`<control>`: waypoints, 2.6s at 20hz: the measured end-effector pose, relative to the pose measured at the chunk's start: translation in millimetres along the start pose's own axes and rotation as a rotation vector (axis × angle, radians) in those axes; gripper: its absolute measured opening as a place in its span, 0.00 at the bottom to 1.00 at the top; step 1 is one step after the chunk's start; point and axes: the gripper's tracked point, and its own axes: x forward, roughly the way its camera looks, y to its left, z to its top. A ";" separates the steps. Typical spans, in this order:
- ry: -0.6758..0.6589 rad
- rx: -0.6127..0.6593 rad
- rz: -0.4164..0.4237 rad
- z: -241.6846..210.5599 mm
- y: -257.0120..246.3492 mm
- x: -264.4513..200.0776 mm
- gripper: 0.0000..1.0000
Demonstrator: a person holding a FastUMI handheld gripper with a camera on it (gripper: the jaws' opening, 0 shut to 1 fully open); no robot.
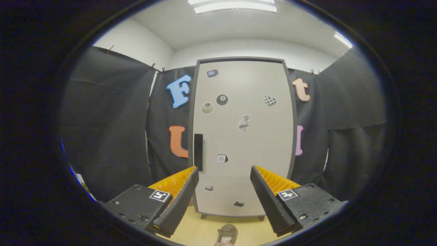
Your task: Open the shoe cabinet door, grab the shoes and put them into the shoe cabinet, then close the shoe cabinet door.
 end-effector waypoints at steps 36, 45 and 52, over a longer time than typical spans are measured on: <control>0.144 0.082 -0.018 -41.4 63.6 203.6 0.34; 0.145 0.071 0.151 -35.9 69.7 155.9 0.32; 0.150 0.093 0.285 -32.4 62.6 108.5 0.32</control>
